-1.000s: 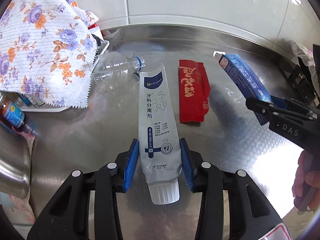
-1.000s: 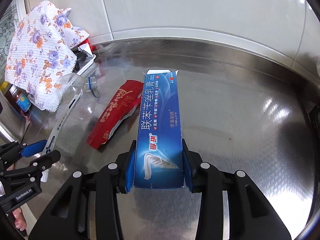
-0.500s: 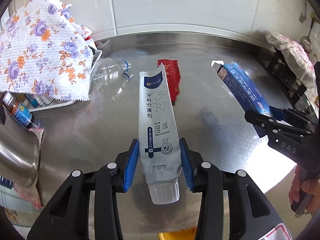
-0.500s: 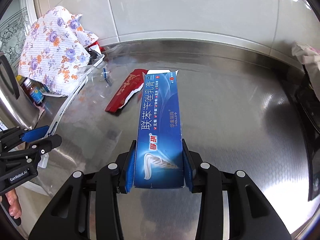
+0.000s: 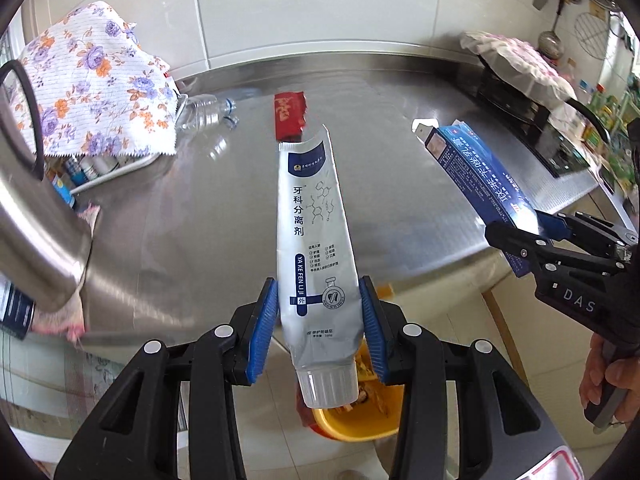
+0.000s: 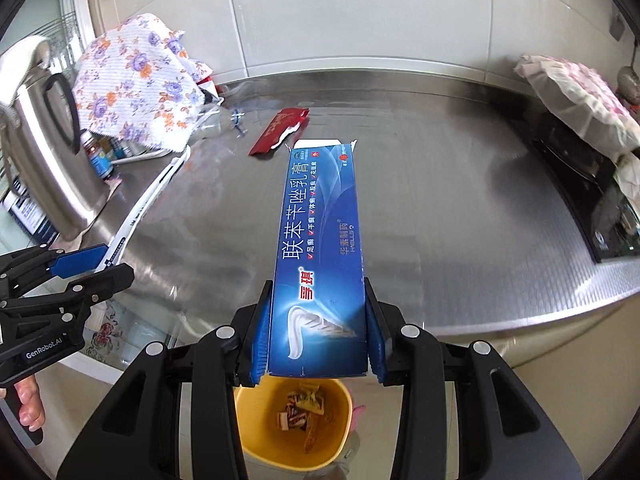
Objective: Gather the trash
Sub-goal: 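Carry the tube in the left gripper and the box in the right gripper down over the bin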
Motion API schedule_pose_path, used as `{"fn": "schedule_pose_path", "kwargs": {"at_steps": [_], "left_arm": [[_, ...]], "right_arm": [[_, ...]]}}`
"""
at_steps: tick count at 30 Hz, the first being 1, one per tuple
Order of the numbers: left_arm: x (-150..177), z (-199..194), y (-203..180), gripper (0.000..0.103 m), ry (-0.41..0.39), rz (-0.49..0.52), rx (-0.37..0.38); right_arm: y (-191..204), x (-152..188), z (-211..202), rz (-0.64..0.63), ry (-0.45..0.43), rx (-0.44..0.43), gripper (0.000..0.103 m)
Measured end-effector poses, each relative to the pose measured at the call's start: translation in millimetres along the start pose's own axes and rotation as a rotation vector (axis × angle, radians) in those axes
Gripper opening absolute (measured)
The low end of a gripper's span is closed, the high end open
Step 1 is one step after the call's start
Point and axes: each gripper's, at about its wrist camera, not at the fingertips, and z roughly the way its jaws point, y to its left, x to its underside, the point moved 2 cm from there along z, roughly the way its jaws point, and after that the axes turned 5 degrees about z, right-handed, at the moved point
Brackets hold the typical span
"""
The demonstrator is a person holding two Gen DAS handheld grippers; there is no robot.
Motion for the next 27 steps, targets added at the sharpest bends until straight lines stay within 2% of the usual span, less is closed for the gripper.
{"fn": "schedule_pose_path", "kwargs": {"at_steps": [6,14,20,27], "left_arm": [[48.0,-18.4,-20.4,0.040,0.030,0.027,0.027],[96.0,-10.4,-41.7,0.040,0.111,0.025,0.062],[126.5,18.4,-55.5,0.040,0.199,0.008,0.098],[158.4,79.2,-67.3,0.040,0.315,0.024,0.134]], "right_arm": [[2.8,56.2,-42.2,0.013,0.010,-0.004,0.042],[0.9,118.4,-57.4,-0.005,0.094,-0.028,0.042],[-13.4,162.4,-34.7,-0.009,0.223,-0.045,0.042],[-26.9,203.8,27.2,-0.039,0.387,-0.066,0.042]]}}
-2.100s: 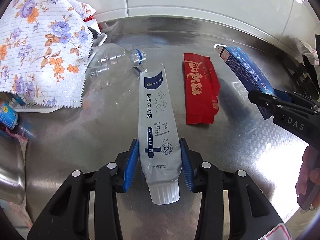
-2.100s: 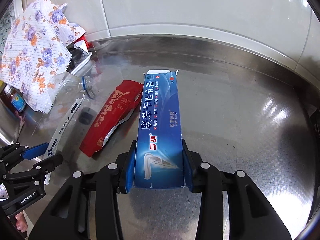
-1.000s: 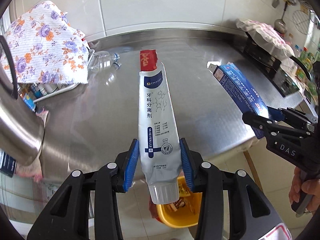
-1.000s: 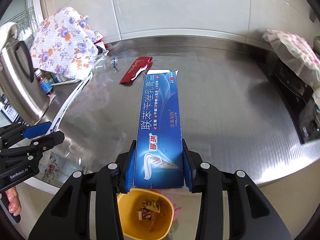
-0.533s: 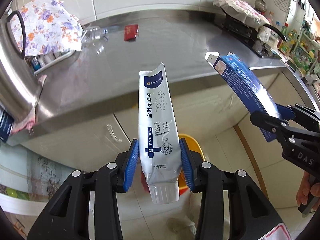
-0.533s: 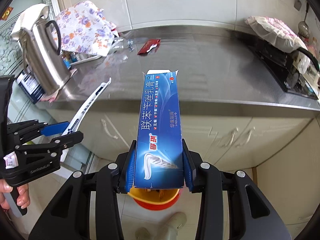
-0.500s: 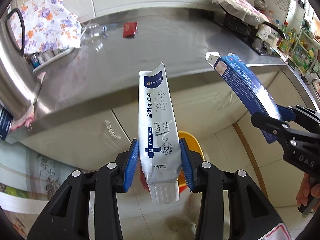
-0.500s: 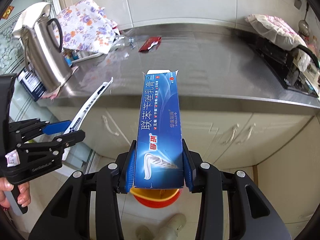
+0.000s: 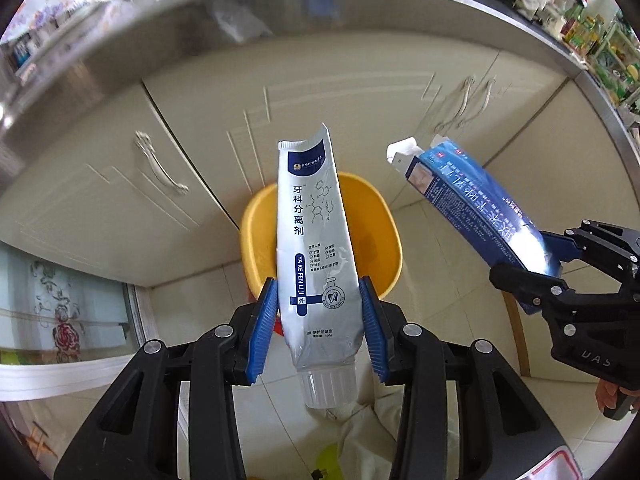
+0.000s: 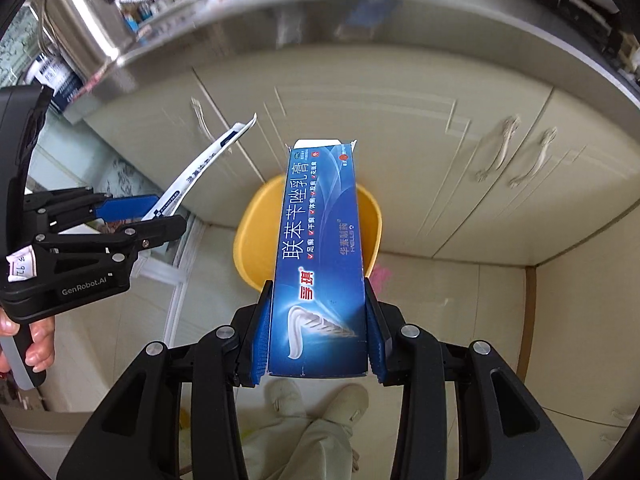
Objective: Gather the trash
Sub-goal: 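Carry the tube in the left gripper and the box in the right gripper down over the bin, then open the left gripper to drop the tube while the right gripper drops the box into the bin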
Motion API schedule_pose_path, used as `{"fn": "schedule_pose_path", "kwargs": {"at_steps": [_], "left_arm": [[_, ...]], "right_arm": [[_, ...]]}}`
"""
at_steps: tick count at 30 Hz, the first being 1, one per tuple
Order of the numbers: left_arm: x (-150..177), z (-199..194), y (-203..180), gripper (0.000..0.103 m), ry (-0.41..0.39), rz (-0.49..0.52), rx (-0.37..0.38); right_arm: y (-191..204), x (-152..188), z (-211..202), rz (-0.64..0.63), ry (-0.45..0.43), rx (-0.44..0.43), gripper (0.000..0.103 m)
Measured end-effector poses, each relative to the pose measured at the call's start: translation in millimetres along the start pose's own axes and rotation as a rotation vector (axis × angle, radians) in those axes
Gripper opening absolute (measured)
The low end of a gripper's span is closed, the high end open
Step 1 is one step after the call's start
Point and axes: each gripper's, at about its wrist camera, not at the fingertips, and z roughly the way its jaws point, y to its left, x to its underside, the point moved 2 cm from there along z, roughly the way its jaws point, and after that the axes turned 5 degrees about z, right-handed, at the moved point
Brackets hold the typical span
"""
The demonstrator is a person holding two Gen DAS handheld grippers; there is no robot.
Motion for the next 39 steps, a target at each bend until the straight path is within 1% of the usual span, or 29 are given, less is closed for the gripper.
{"fn": "schedule_pose_path", "kwargs": {"at_steps": [3,7,9,12,15,18,23,27,28,29,30,31,32,35,39], "left_arm": [[1.3,32.4,6.1,0.040,0.050,-0.004,0.023],[5.8,76.9,15.2,0.040,0.132,0.034,0.053],[6.5,96.0,20.1,0.040,0.162,0.055,0.064],[7.8,119.7,25.6,0.040,0.211,0.081,0.085],[6.0,136.4,29.7,0.040,0.249,0.096,0.101],[2.8,151.0,30.9,0.040,0.278,0.102,0.109],[0.8,164.1,34.1,0.041,0.298,0.103,0.113],[-1.3,166.7,30.6,0.041,0.303,0.100,0.113],[-1.6,168.4,28.3,0.041,0.305,0.099,0.115],[-2.2,169.7,29.2,0.042,0.305,0.099,0.113],[-2.8,169.6,28.9,0.045,0.304,0.097,0.108],[-2.9,166.1,27.1,0.056,0.302,0.091,0.111],[-2.9,164.4,27.5,0.064,0.295,0.086,0.109],[-4.0,161.8,26.9,0.070,0.288,0.085,0.111],[-5.6,161.6,24.1,0.070,0.295,0.091,0.099]], "right_arm": [[-4.0,-2.5,33.0,-0.018,0.066,-0.027,0.042],[-13.8,-9.0,76.7,-0.036,0.154,-0.066,0.042],[-20.2,-15.2,97.9,-0.045,0.197,-0.068,0.042],[-28.6,-23.6,124.1,-0.053,0.254,-0.069,0.042],[-30.9,-32.6,144.3,-0.053,0.299,-0.081,0.042],[-32.5,-39.0,161.4,-0.062,0.332,-0.071,0.042],[-32.4,-43.7,174.3,-0.064,0.344,-0.085,0.042],[-37.3,-44.3,179.3,-0.060,0.345,-0.098,0.043],[-36.3,-45.2,181.4,-0.054,0.342,-0.096,0.044],[-37.1,-46.1,180.7,-0.051,0.335,-0.092,0.050],[-39.6,-47.6,178.9,-0.041,0.329,-0.106,0.055],[-39.9,-47.6,176.4,-0.039,0.320,-0.113,0.061],[-39.5,-48.9,174.3,-0.051,0.307,-0.101,0.062],[-42.0,-52.4,172.0,-0.049,0.293,-0.091,0.062],[-46.9,-54.0,167.5,-0.016,0.275,-0.096,0.062]]}}
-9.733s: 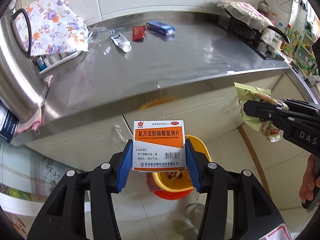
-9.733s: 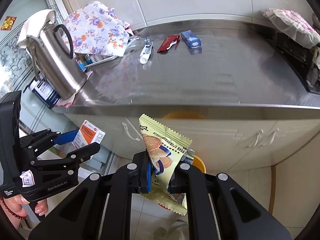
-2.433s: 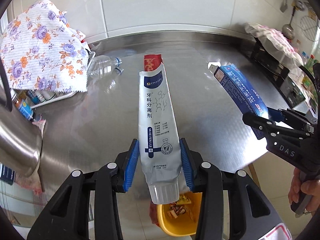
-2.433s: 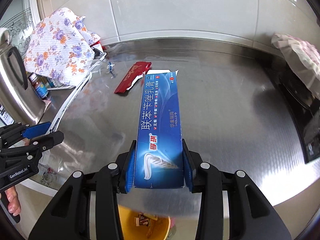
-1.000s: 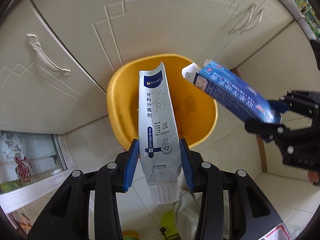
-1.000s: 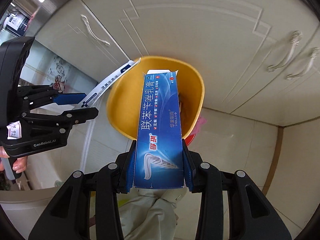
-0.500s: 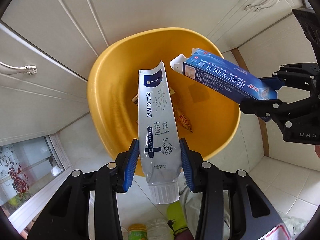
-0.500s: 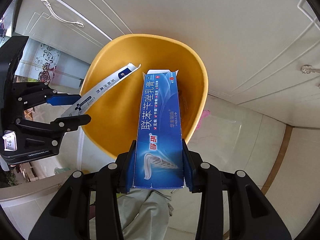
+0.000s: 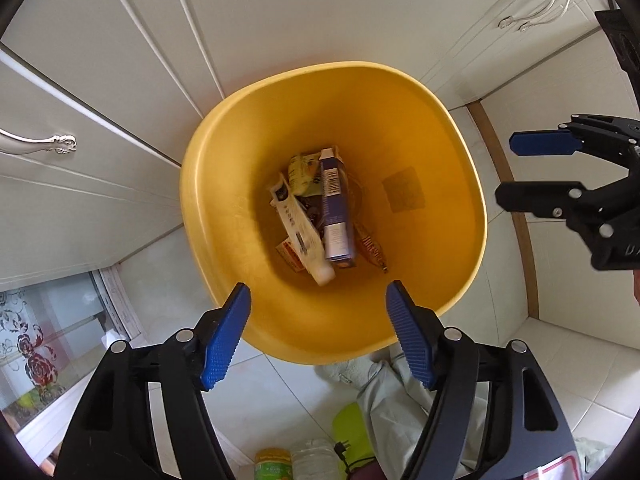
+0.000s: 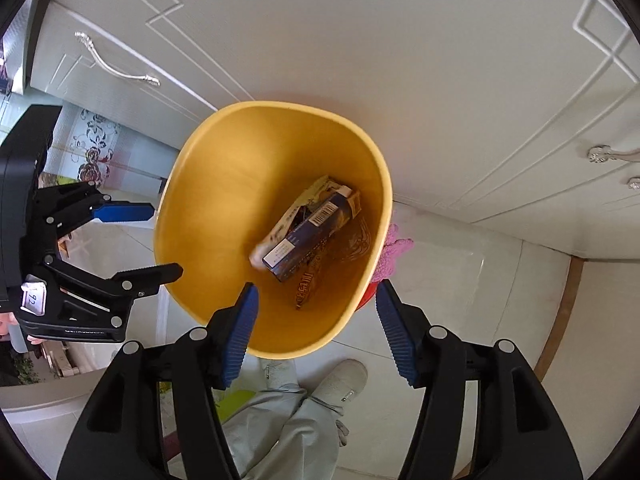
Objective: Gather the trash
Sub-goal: 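Open the left gripper to drop the tube while the right gripper drops the box into the bin, then raise both open grippers from the bin back over the counter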
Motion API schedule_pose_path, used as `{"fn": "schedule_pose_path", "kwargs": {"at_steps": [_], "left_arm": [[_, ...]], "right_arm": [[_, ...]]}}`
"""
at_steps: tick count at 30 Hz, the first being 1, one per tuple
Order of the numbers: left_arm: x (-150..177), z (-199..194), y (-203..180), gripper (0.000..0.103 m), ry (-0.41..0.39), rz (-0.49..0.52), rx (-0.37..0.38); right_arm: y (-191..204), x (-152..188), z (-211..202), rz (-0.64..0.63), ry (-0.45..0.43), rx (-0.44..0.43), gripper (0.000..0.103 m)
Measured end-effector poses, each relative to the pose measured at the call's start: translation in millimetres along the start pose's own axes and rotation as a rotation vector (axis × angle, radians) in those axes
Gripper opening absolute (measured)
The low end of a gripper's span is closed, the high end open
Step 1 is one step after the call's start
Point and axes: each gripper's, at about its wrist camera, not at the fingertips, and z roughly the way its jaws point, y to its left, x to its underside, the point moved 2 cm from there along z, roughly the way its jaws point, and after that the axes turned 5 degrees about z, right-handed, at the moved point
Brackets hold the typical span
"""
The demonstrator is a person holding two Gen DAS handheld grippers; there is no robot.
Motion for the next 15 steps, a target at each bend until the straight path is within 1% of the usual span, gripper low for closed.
{"fn": "schedule_pose_path", "kwargs": {"at_steps": [5,8,10,15], "left_arm": [[-0.1,-7.6,-0.6,0.070,-0.009,-0.003,-0.010],[2.8,-15.8,-1.2,0.070,-0.023,-0.005,-0.017],[8.1,-17.8,4.8,0.070,-0.035,-0.013,-0.018],[23.7,-49.2,-1.2,0.070,-0.093,-0.048,-0.023]], "right_arm": [[1.9,4.0,-8.1,0.029,-0.019,-0.003,0.062],[0.2,9.7,-21.0,0.045,-0.039,-0.012,0.062],[4.4,15.2,-30.2,0.052,-0.052,-0.015,0.062],[17.2,30.5,-60.9,0.073,-0.103,-0.020,0.062]]}}
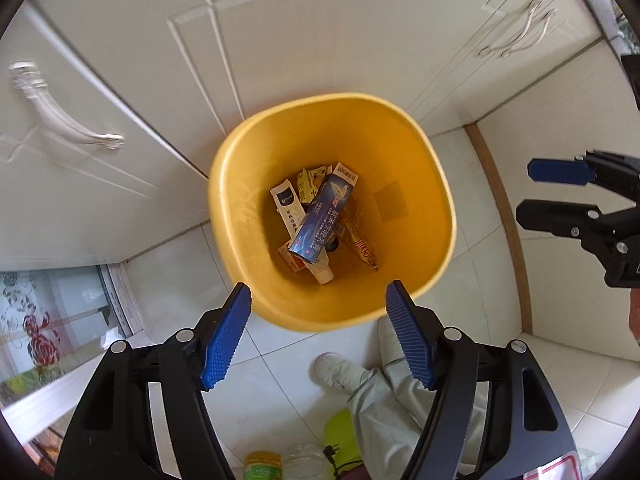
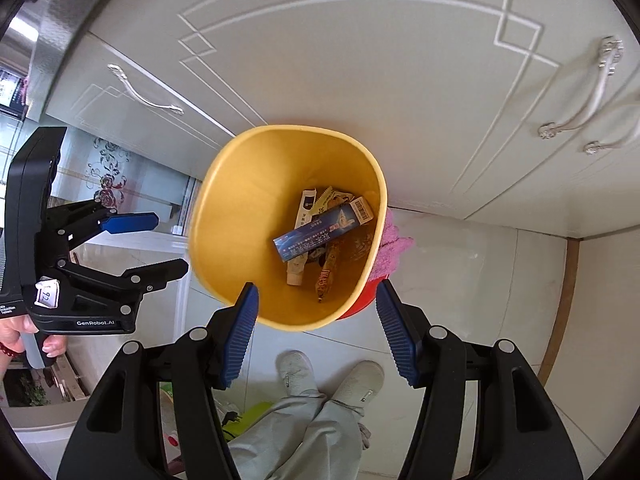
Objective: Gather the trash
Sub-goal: 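Raise both open grippers from the bin back over the counter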
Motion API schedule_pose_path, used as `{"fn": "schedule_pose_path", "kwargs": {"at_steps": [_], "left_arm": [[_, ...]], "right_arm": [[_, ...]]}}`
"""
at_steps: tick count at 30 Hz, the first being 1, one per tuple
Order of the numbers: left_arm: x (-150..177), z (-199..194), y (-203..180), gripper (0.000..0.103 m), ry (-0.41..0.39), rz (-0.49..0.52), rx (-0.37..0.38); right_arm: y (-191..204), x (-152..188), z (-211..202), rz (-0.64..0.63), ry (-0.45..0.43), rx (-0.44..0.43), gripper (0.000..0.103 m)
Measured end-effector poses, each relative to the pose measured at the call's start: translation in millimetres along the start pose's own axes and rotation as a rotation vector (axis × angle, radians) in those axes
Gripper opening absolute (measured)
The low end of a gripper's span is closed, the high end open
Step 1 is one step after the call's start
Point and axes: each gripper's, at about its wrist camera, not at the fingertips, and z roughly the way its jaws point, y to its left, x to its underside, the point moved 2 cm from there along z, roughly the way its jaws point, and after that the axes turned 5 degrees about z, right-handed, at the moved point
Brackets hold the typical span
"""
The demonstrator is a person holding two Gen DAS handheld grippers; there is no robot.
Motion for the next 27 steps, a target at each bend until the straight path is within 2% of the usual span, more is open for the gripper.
{"fn": "schedule_pose_path", "kwargs": {"at_steps": [7,10,13,15,17,21,25,27], "left_arm": [[31.1,-74.8,-13.4,0.071,-0.136,-0.060,-0.014],[37.7,-106.1,-18.6,0.074,-0.195,-0.062,-0.043],[39.1,-141.5,-17.0,0.077,-0.263,-0.049,-0.077],[33.0,-165.0,-14.0,0.078,-0.311,-0.038,-0.104],[24.9,-184.3,-6.1,0.084,-0.349,-0.042,-0.136],[-3.5,-221.5,18.0,0.091,-0.427,-0.092,-0.175],[-35.5,-243.7,46.6,0.098,-0.470,-0.148,-0.205],[-53.4,-255.2,59.8,0.098,-0.486,-0.174,-0.201]], "right_arm": [[26.5,20.1,-75.5,0.011,-0.121,0.017,0.062],[41.2,24.3,-110.1,0.001,-0.191,0.043,0.062],[54.6,19.6,-142.8,0.013,-0.273,0.027,0.065],[62.3,13.1,-159.6,0.017,-0.319,0.010,0.066],[69.3,1.7,-174.0,0.012,-0.357,0.001,0.066],[80.6,-31.5,-193.4,-0.007,-0.417,0.000,0.067],[86.1,-71.0,-203.9,-0.013,-0.464,-0.001,0.081],[89.0,-91.1,-208.1,-0.010,-0.481,-0.005,0.082]]}}
